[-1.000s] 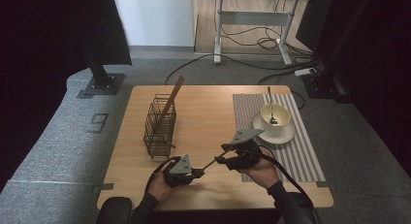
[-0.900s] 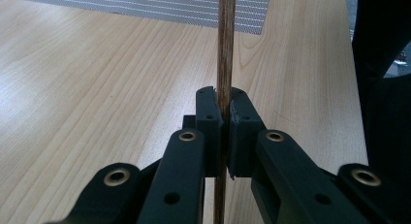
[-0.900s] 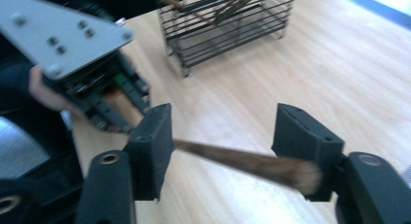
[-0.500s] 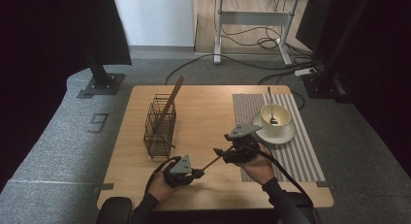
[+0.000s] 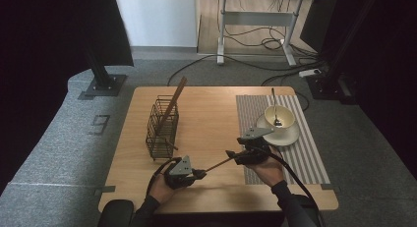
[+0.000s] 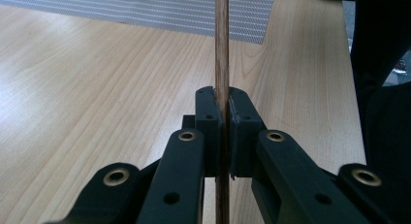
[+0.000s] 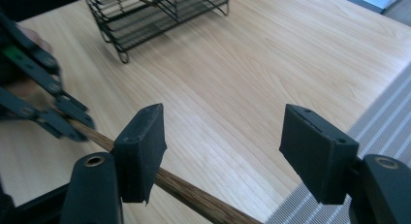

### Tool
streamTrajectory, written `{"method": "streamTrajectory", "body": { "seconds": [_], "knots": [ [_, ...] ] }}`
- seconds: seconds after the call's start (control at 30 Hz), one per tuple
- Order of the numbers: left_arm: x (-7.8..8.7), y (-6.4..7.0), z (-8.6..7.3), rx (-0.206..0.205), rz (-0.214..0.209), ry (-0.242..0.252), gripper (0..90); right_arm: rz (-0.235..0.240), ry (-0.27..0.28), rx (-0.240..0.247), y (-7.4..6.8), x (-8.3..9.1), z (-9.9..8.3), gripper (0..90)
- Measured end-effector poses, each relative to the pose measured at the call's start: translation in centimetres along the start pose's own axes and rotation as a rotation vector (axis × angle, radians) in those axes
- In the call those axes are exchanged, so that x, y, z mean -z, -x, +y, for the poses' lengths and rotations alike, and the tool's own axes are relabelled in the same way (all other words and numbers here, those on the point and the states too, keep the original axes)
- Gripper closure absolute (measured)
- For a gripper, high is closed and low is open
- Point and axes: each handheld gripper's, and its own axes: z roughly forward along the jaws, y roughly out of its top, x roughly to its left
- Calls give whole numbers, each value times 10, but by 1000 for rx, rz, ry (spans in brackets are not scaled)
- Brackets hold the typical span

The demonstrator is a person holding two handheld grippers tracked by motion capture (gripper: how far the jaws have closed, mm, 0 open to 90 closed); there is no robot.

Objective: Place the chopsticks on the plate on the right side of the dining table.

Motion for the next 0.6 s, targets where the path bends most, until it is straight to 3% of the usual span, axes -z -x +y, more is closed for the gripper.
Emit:
{"method": "streamTrajectory", "body": {
  "seconds": [0.13,0.27,0.6],
  "knots": [
    [2,-1,0,-9,-12,12,842,-8,-26,-31,9,-5,-13,318],
    [0,0,0,-16,-23,-12,844,-4,-54,-46,11,-8,-20,318],
    [-3,-2,-4,-19,-65,-70,847,30,-54,-3,8,13,-20,314]
  ]
}}
